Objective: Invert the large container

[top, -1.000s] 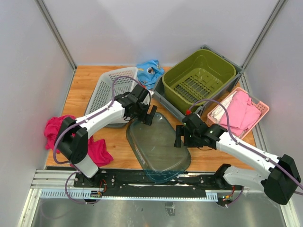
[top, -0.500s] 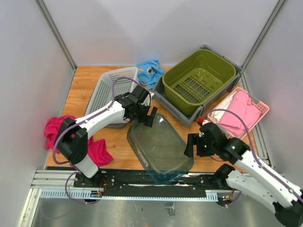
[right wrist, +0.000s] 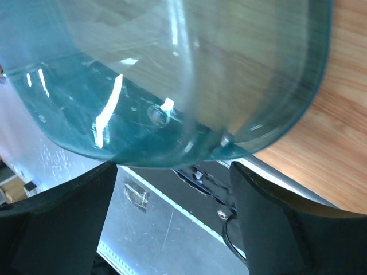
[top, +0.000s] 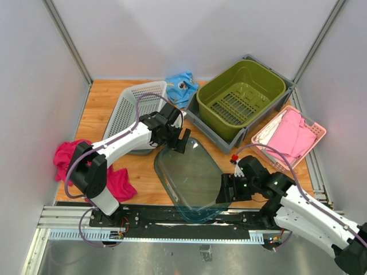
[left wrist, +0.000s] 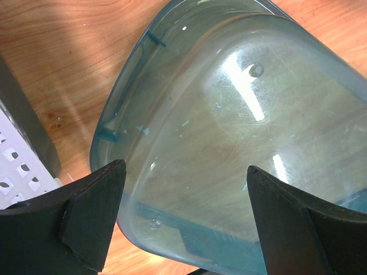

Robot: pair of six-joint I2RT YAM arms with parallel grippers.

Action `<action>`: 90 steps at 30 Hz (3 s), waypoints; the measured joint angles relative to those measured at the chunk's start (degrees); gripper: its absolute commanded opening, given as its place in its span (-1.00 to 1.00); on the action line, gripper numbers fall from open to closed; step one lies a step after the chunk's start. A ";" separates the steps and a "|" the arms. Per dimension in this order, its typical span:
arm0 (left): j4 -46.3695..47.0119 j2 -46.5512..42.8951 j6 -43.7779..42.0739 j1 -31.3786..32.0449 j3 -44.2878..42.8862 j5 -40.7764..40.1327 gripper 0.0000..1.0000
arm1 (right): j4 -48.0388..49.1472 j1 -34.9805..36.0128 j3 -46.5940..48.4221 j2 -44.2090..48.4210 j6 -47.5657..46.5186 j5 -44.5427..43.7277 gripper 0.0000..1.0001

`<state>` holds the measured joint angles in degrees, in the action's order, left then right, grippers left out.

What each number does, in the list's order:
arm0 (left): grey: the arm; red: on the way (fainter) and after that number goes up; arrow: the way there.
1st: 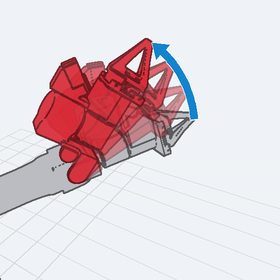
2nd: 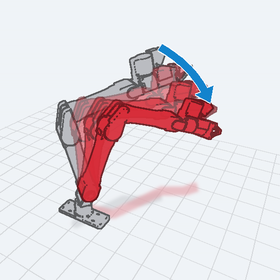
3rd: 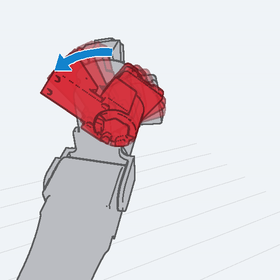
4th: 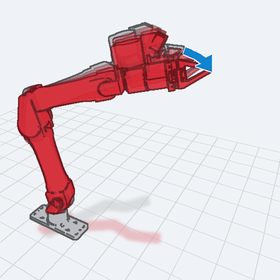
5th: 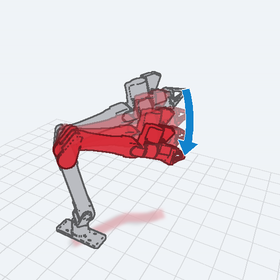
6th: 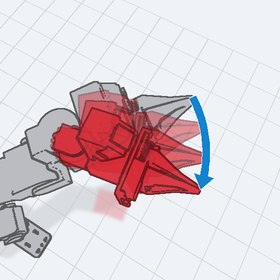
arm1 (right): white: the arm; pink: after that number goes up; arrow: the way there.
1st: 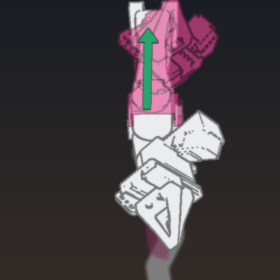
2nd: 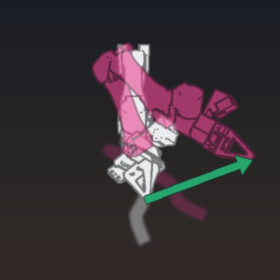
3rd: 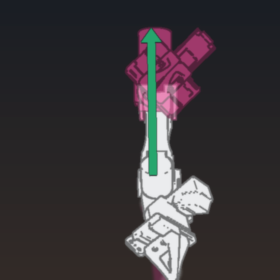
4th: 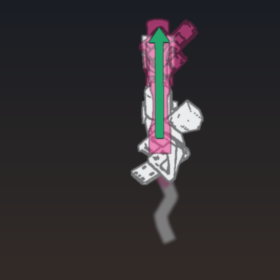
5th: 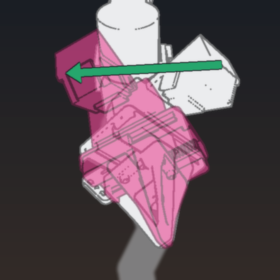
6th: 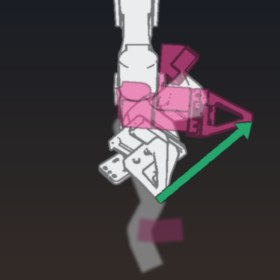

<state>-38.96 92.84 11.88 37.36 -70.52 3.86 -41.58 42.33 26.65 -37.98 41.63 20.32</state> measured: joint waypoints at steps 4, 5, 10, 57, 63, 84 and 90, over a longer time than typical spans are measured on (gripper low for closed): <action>0.33 0.07 0.00 -0.07 0.00 -0.02 0.77 | 5.44 1.42 0.20 -4.92 -0.42 3.34 0.66; 0.33 0.07 0.00 -0.07 0.00 -0.02 0.77 | 6.25 1.49 0.37 -5.90 -0.57 3.69 0.66; 0.79 0.07 0.09 -0.17 0.04 -0.07 0.75 | 6.12 1.53 2.82 -10.93 -0.79 3.08 0.69; 3.19 -4.44 14.10 9.05 4.98 -0.44 0.70 | 2.58 -24.46 13.84 -19.39 -1.75 -18.12 0.68; 3.34 -4.50 16.24 10.49 5.42 -0.76 0.71 | 1.70 -24.72 15.15 -20.20 -3.98 -19.87 0.72; 13.70 -4.31 23.52 16.79 8.87 10.10 0.72 | -5.29 -24.68 21.66 -14.82 -6.10 -27.63 0.75; 15.02 -3.10 24.46 18.53 8.90 14.27 0.74 | -10.25 -24.68 21.66 -10.91 -2.89 -32.74 0.72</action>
<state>-23.94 89.73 36.34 55.90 -61.63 18.13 -51.83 17.65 48.31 -48.88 38.74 -12.43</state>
